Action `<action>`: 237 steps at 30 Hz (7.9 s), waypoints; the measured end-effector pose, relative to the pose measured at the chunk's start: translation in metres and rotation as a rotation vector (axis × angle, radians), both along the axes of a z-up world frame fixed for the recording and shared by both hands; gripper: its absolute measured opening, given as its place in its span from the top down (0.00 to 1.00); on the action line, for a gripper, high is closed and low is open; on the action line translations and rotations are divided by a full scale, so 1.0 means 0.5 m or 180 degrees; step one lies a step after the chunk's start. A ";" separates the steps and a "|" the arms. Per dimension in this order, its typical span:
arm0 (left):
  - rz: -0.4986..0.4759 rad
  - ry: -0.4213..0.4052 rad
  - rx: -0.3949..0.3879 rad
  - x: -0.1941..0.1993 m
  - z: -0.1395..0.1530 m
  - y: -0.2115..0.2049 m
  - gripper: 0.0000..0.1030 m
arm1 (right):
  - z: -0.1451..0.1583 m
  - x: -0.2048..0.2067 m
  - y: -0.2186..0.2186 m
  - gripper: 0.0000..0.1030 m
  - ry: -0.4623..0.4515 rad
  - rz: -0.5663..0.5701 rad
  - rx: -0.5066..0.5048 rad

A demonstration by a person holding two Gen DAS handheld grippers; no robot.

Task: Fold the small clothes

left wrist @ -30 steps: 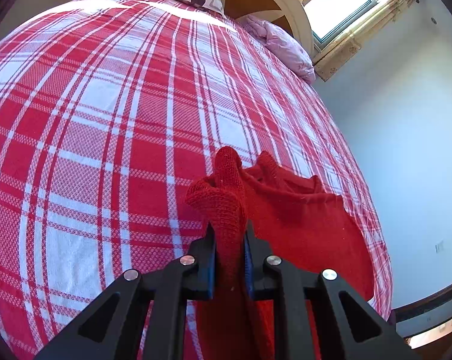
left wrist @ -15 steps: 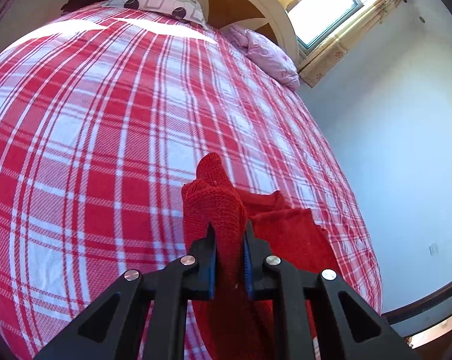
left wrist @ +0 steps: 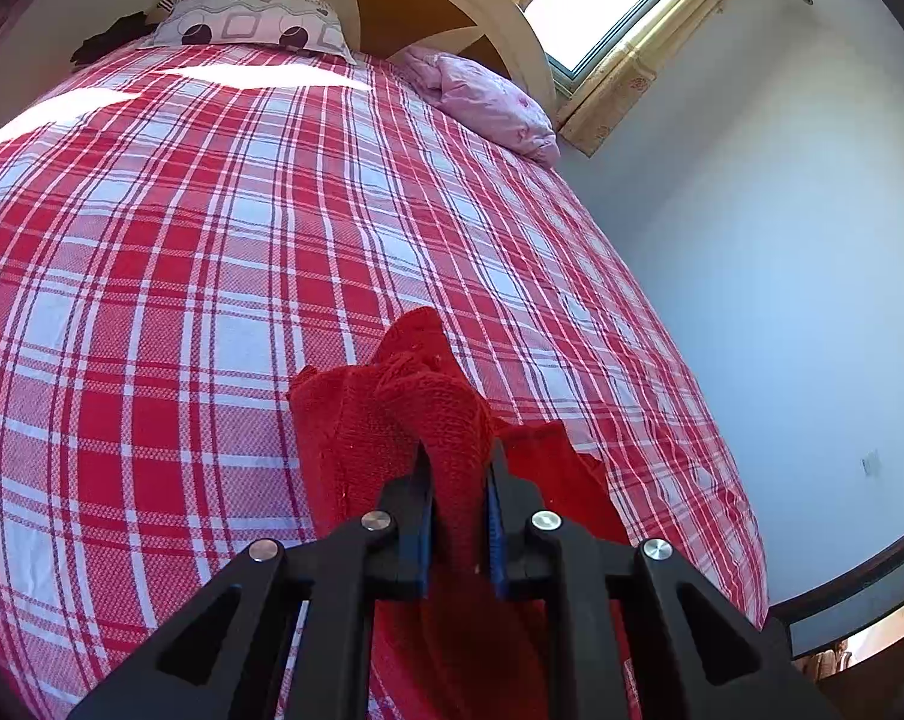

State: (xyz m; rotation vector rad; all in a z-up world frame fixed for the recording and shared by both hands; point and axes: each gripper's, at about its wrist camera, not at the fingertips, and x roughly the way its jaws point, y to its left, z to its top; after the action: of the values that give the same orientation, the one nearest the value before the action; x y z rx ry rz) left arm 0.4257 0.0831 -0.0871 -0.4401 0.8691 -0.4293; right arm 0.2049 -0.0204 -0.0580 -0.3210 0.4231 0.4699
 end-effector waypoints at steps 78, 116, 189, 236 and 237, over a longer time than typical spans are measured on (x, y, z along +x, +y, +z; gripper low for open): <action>-0.0258 -0.0784 0.1200 -0.235 -0.166 -0.221 0.24 | -0.050 0.222 -0.419 0.91 0.1674 -0.1354 0.1089; -0.0230 -0.0773 0.1215 -0.293 -0.171 -0.232 0.24 | 0.030 0.258 -0.302 0.51 0.1322 -0.0597 0.0799; -0.0243 -0.0350 0.0714 -0.133 -0.192 -0.217 0.24 | -0.132 0.338 -0.472 0.19 0.2155 -0.0760 0.1585; 0.0209 -0.0735 0.1157 -0.326 -0.036 -0.131 0.68 | -0.034 0.239 -0.315 0.68 0.1817 -0.0206 0.1669; 0.0249 -0.0730 0.1171 -0.338 -0.031 -0.119 0.68 | -0.029 0.232 -0.304 0.68 0.1815 -0.0166 0.1662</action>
State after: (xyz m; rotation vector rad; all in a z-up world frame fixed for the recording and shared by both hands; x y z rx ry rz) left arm 0.2569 0.0235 -0.1026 -0.0825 0.6860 -0.2341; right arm 0.3211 -0.1724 -0.0726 0.3413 0.8362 0.6001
